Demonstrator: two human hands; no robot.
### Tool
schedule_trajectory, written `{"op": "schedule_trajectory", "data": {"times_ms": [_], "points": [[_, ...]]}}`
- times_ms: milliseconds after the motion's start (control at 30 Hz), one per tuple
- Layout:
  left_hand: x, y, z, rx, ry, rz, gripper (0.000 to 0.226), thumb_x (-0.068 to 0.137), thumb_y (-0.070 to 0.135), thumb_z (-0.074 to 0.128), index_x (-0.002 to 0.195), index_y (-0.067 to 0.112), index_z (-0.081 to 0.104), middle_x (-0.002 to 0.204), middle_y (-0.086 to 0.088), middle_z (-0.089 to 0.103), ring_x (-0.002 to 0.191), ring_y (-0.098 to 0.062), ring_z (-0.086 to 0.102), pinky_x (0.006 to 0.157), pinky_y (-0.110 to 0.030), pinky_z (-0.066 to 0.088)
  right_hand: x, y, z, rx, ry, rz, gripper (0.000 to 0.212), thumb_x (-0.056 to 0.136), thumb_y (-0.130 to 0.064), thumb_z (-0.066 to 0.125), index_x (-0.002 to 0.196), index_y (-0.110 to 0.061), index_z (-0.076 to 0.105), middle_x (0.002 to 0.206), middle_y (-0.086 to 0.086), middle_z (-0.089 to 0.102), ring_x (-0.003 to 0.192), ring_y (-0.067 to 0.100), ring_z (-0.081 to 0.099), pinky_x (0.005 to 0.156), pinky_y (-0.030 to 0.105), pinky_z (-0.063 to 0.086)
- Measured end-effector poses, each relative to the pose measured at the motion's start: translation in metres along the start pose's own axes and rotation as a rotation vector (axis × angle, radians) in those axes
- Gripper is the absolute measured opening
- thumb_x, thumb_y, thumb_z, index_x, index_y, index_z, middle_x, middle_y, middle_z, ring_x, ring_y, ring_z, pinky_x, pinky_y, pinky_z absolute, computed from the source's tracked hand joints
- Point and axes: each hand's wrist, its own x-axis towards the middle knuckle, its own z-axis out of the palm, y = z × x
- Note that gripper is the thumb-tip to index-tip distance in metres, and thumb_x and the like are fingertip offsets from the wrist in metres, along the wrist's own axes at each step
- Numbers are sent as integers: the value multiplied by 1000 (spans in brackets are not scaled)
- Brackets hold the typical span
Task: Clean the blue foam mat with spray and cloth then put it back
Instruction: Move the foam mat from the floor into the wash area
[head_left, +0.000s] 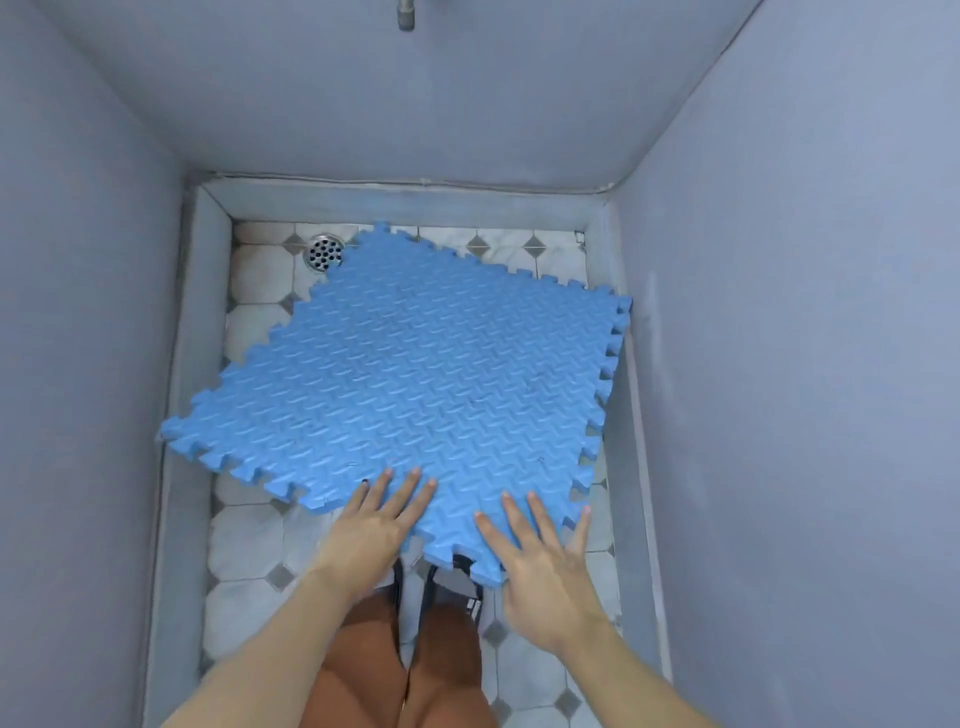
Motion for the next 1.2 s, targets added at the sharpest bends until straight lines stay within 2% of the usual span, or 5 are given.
{"op": "schedule_trajectory", "data": {"times_ms": [233,367,533,767,1200], "points": [[-2,14,39,54,-8,-25,124,47,-20,56,152,11,-2,140,-14,52,116,-48,55,88,-54,50,13,-2,30,49,-94,6,112,51,-27,85,148,-41,30,154,12,36,140,44,33,83,77,37],[-6,33,37,-42,-14,-74,135,48,-14,78,152,10,-5,139,-14,52,114,-48,56,89,-55,49,12,21,22,-21,-138,-78,111,55,-23,85,149,-42,28,155,12,36,140,42,34,85,76,38],[16,31,28,-132,-3,-95,139,47,-9,83,152,11,-7,139,-13,52,116,-44,57,87,-50,52,53,58,3,-61,-121,-197,104,90,-4,49,139,-55,-27,164,4,-10,149,32,-11,108,72,14],[84,-16,35,-98,-88,-33,74,101,32,41,152,19,-12,160,-3,-13,148,-27,-3,118,-36,16,130,92,6,-149,-93,-143,97,89,-2,49,147,-50,-13,162,-3,-16,150,23,-14,109,66,15],[180,-95,176,-122,-70,-249,83,92,62,35,151,29,-13,160,-2,-15,147,-32,-7,118,-50,9,225,117,182,-5,-60,184,112,88,-2,60,146,-39,-27,156,1,-35,147,25,-24,113,60,22]]}}
